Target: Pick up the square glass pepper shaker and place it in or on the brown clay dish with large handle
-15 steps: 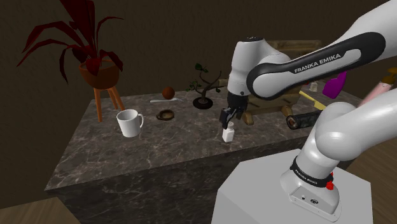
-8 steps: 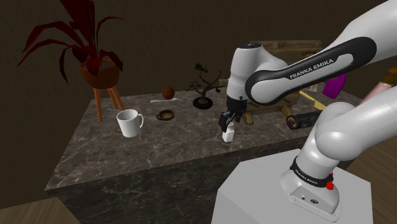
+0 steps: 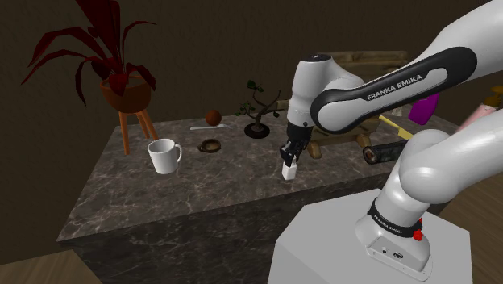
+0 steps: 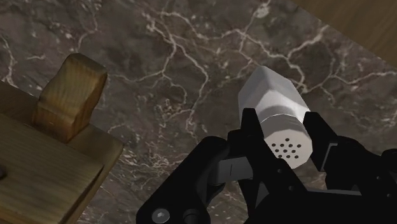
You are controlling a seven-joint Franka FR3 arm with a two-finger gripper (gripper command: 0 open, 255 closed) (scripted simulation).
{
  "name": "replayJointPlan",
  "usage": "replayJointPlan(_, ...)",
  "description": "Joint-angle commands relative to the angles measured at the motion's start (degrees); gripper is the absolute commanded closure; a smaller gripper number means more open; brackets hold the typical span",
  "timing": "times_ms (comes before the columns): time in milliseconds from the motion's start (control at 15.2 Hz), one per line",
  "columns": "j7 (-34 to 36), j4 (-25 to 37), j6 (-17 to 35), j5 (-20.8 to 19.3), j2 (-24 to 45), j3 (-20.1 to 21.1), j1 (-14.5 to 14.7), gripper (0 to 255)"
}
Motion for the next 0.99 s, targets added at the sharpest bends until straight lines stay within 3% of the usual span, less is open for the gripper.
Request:
replayJointPlan(0, 0.0, 0.0, 0.0, 0.0, 0.0, 0.0, 0.0, 255)
replayJointPlan(330, 0.0, 0.0, 0.0, 0.0, 0.0, 0.0, 0.0, 255)
replayJointPlan(924, -0.5, 4.6, -8.9, -0.6, -4.3, -1.3, 0.0, 255)
